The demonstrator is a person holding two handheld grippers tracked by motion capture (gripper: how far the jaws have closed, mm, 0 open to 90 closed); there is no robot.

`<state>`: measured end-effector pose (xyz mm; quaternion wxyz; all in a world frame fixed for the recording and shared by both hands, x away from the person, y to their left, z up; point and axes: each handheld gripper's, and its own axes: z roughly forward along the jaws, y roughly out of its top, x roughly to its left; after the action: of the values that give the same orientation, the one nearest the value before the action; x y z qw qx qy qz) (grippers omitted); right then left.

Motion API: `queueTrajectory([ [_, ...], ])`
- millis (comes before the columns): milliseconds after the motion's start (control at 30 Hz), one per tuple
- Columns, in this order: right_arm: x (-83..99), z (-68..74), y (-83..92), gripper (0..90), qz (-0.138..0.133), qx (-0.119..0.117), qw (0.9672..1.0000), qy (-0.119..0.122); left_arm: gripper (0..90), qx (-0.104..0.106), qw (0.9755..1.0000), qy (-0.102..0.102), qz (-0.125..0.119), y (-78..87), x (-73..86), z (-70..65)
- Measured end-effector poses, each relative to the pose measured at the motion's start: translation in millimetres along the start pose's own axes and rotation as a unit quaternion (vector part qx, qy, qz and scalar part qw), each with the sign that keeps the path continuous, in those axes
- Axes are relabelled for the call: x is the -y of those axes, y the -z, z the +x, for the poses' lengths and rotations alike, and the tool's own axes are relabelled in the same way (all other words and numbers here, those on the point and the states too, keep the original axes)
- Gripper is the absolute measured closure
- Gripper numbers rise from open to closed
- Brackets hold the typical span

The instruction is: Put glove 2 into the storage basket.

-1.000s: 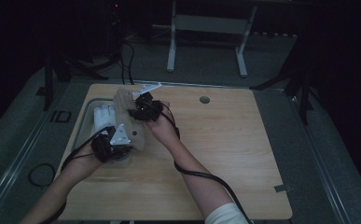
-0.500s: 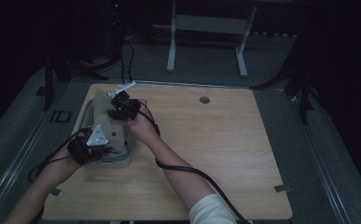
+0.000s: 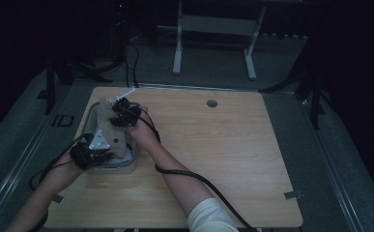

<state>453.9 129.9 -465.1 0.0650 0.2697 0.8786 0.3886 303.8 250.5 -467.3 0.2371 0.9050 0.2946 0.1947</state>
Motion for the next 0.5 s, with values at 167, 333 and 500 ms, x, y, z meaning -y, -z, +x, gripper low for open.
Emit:
queueTrajectory([
  [167, 6.4, -7.6, -8.9, 67.9, 0.011, 0.001, 0.9999, -0.012, 81.1, 0.002, 1.0000, 0.007, -0.002, -6.6, -1.5, 0.8],
  [333, 12.2, -17.0, -14.6, 56.7, 0.022, 0.002, 0.9992, -0.034, 80.2, 0.005, 0.9999, 0.009, 0.000, -16.8, 0.1, 0.5],
  [500, 14.9, -25.4, -7.5, 47.8, 0.012, -0.010, 0.9988, -0.047, 78.8, 0.014, 0.9996, 0.021, -0.010, -19.6, 3.5, 2.6],
])
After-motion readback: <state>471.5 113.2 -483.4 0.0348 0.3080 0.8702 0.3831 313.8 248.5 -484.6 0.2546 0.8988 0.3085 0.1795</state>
